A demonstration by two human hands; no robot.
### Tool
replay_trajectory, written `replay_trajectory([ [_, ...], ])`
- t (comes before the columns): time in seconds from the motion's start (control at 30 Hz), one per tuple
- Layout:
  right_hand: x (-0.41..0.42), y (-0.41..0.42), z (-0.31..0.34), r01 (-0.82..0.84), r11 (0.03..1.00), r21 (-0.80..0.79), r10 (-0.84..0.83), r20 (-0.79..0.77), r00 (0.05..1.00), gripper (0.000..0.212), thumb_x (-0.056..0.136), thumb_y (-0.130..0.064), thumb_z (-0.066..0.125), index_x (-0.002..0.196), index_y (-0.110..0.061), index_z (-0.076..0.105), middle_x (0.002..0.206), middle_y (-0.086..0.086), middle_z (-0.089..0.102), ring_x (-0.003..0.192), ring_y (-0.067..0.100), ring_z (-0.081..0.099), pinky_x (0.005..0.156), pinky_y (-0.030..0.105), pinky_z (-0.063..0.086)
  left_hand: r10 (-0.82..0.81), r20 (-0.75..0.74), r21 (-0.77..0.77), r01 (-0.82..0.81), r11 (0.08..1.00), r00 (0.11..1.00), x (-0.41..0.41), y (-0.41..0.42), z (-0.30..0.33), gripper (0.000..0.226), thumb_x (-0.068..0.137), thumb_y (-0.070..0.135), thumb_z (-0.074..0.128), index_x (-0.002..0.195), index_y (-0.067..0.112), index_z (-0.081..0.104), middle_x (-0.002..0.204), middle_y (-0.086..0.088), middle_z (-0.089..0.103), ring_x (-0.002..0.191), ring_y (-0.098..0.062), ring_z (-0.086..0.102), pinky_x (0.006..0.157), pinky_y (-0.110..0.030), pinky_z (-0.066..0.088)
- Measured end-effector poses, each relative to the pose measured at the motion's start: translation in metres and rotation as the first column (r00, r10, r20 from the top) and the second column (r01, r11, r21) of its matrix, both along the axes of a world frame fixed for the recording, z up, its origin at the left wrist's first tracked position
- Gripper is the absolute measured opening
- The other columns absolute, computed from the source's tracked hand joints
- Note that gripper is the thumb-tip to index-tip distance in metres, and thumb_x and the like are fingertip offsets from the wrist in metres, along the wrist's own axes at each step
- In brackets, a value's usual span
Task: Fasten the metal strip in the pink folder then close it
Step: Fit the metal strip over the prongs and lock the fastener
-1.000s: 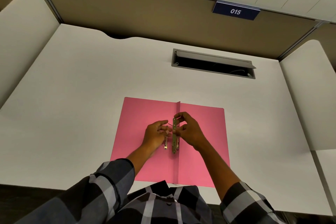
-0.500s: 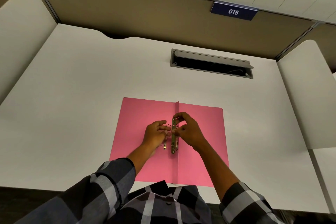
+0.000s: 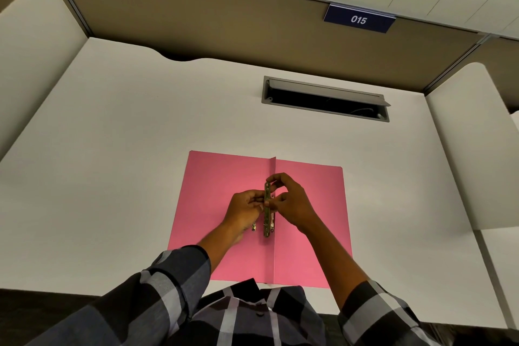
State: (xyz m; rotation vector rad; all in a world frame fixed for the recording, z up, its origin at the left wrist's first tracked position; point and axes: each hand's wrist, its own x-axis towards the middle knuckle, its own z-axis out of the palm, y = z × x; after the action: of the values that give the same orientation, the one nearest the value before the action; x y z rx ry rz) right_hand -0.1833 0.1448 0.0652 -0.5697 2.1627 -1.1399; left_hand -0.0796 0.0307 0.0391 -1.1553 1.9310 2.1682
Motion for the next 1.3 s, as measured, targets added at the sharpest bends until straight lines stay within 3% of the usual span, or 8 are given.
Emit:
replay_trajectory([
  [0.3,0.001,-0.001,0.001,0.002,1.0,0.006,-0.002,-0.009,1.0,0.053,0.077,0.006,0.082,0.117,-0.022,0.061,0.106,0.004,0.066,0.077,0.04,0.071,0.07,0.052,0.064,0.008,0.003,0.006,-0.008,1.0,1.0,0.0,0.0,-0.002,0.036,0.094,-0.013,0.065,0.121,0.008,0.074,0.102,0.002,0.076,0.101,-0.018,0.073,0.092,-0.027,0.06],
  [0.77,-0.001,-0.001,-0.013,0.031,0.998,0.053,-0.027,-0.071,0.997,0.051,0.078,0.008,0.079,0.114,-0.024,0.061,0.101,0.002,0.066,0.07,0.034,0.069,0.062,0.047,0.062,-0.01,0.009,0.016,0.01,1.0,1.0,0.002,-0.001,-0.009,0.037,0.095,-0.013,0.064,0.127,0.005,0.072,0.108,-0.003,0.078,0.1,-0.016,0.075,0.081,-0.017,0.061],
  [0.87,-0.002,-0.001,-0.019,0.029,0.996,0.085,-0.02,-0.103,0.994,0.053,0.078,0.004,0.081,0.119,-0.024,0.063,0.102,0.002,0.067,0.074,0.024,0.067,0.066,0.04,0.062,-0.061,0.015,-0.064,0.062,0.996,0.998,0.006,-0.002,-0.012,0.041,0.097,-0.015,0.058,0.133,0.003,0.068,0.117,-0.011,0.078,0.106,-0.02,0.075,0.089,-0.021,0.062],
  [1.0,-0.004,-0.002,-0.029,0.02,0.986,0.164,0.002,-0.135,0.991,0.056,0.077,0.003,0.081,0.126,-0.019,0.066,0.113,0.006,0.067,0.094,0.024,0.065,0.085,0.042,0.061,-0.144,0.035,-0.267,0.148,0.952,0.989,0.014,0.001,-0.014,0.049,0.098,-0.016,0.055,0.142,0.004,0.062,0.134,-0.012,0.071,0.121,-0.024,0.069,0.11,-0.036,0.055],
  [1.13,-0.004,-0.005,-0.034,-0.001,0.97,0.244,0.049,-0.191,0.98,0.055,0.076,0.0,0.079,0.127,-0.017,0.065,0.12,0.007,0.066,0.099,0.016,0.058,0.092,0.036,0.057,-0.255,0.044,-0.425,0.249,0.871,0.966,0.023,0.007,-0.015,0.048,0.094,-0.018,0.057,0.137,0.004,0.067,0.14,-0.012,0.065,0.131,-0.026,0.061,0.113,-0.026,0.046],
  [1.3,-0.005,-0.008,-0.036,-0.063,0.931,0.36,0.163,-0.257,0.953,0.06,0.077,-0.008,0.083,0.133,-0.015,0.062,0.126,0.008,0.057,0.112,0.025,0.059,0.09,0.031,0.055,-0.406,0.095,-0.552,0.387,0.738,0.909,0.032,0.013,-0.021,0.048,0.093,-0.01,0.065,0.136,0.011,0.07,0.14,-0.006,0.066,0.133,-0.025,0.056,0.108,-0.018,0.035],
])
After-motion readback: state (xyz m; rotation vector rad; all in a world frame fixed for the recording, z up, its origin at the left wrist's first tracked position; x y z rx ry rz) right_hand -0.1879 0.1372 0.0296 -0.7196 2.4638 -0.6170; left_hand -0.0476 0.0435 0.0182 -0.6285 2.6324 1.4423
